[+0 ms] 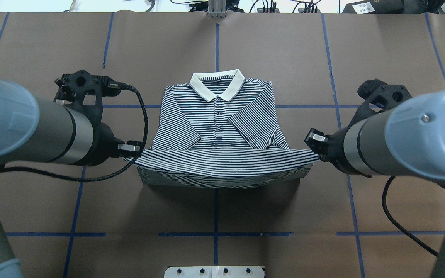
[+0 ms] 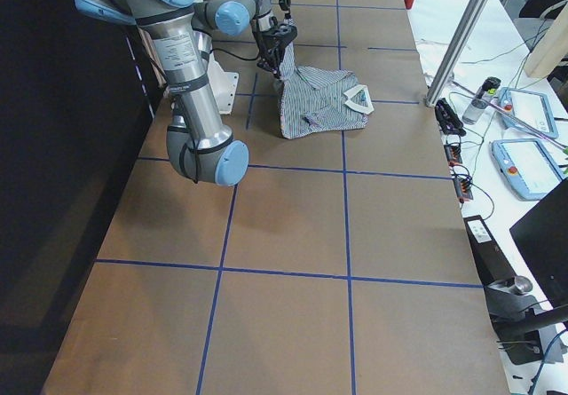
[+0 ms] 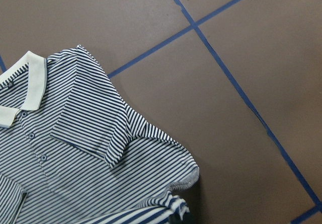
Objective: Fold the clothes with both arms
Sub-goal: 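Lift the hem with both grippers and fold it toward the collar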
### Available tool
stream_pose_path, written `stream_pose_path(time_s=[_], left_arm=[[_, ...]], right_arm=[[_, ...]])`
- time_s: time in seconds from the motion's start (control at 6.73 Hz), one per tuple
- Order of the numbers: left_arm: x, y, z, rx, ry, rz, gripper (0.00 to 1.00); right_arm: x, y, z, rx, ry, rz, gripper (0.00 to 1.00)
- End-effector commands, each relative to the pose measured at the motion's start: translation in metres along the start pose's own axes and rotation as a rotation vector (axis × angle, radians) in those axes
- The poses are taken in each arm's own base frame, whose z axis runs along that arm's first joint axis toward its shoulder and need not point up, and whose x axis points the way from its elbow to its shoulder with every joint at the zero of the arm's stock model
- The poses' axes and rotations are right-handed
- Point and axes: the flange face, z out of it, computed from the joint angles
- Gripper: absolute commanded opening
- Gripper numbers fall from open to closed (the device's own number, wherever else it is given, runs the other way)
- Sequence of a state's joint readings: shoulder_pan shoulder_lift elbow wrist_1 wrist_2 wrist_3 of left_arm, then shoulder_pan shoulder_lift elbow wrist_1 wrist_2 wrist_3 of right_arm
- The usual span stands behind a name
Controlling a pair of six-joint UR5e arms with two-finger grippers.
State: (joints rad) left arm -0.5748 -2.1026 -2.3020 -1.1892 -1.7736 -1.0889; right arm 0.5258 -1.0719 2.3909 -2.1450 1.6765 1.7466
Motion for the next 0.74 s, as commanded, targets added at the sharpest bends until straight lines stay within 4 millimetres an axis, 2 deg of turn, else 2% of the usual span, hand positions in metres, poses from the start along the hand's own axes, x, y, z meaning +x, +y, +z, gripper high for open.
stream_pose_path(time_s=[0.0, 0.15, 0.3, 0.59], left_arm=[[-0.014, -0.064, 0.020, 0.059, -0.065, 0.021, 0.00], [-0.012, -0.090, 0.051, 0.073, -0.073, 0.021, 0.00], [-0.019, -0.114, 0.087, 0.091, -0.080, 0.015, 0.00], [-0.037, -0.159, 0.145, 0.119, -0.099, 0.035, 0.00]], right_arm=[[-0.039, -0.047, 0.052, 0.051, -0.009, 0.033, 0.00], [-0.053, -0.073, 0.079, 0.078, -0.030, 0.016, 0.00], [-0.068, -0.098, 0.109, 0.101, -0.043, 0.026, 0.00], [-0.117, -0.126, 0.155, 0.122, -0.026, 0.022, 0.00]])
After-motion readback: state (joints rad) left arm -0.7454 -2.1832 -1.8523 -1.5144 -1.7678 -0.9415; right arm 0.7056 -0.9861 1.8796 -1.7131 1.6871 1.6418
